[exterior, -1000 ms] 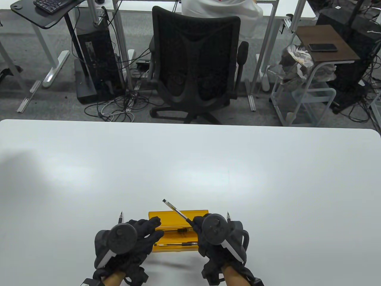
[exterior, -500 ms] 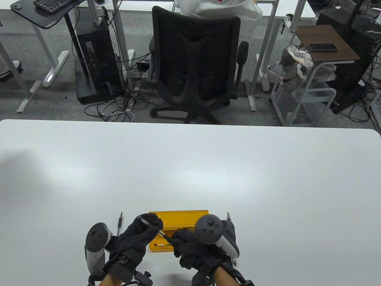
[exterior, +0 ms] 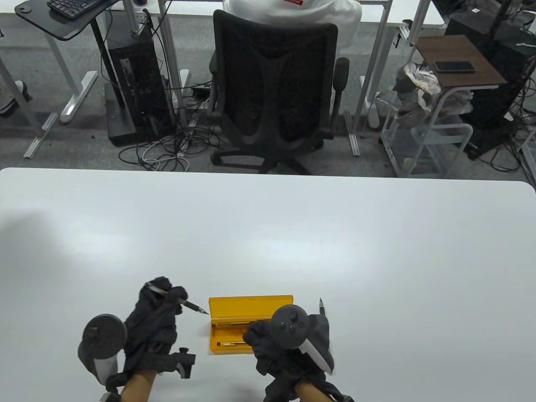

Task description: Cap pen on the opposite end

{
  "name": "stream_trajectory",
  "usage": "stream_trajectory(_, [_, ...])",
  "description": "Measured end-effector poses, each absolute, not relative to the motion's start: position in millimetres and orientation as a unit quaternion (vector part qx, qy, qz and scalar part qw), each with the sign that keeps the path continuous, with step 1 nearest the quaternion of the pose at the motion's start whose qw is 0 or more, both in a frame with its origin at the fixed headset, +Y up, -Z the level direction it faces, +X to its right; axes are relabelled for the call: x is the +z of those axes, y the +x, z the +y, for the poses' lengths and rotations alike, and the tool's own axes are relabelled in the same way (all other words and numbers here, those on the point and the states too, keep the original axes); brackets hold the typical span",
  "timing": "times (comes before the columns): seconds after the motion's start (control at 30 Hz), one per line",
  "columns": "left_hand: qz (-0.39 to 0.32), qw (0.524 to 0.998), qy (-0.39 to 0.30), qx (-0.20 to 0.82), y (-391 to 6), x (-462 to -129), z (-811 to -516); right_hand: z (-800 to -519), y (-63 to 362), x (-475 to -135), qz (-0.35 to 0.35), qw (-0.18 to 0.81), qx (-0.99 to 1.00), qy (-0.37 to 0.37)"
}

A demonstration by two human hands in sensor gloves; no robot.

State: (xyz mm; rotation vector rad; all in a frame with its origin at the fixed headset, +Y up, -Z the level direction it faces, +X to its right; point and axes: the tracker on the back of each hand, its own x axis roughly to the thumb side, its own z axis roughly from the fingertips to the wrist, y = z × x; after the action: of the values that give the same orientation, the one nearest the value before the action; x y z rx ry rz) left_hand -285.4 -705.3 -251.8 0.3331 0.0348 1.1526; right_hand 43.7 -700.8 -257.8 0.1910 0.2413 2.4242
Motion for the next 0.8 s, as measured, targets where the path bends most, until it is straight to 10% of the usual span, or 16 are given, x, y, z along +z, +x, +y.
stream_trajectory(0.27, [-0.032, 0.832, 0.145, 0.535, -272.0, -246.9, -705.4, -705.0, 62.4, -262.3, 0.038, 0.389, 0.920, 0.025])
stream_trajectory(0.6, [-0.230, 0.945, 0.156, 0.170, -216.4, -232.7, -683.8, -703.9, 59.4, -261.3, 0.025, 0.385, 0.920, 0.066])
stream_trajectory(0.8, [-0.260, 0.945, 0.140, 0.138, -200.6, -230.2, -686.9, -703.8, 49.0, -257.8, 0.030, 0.364, 0.923, 0.119])
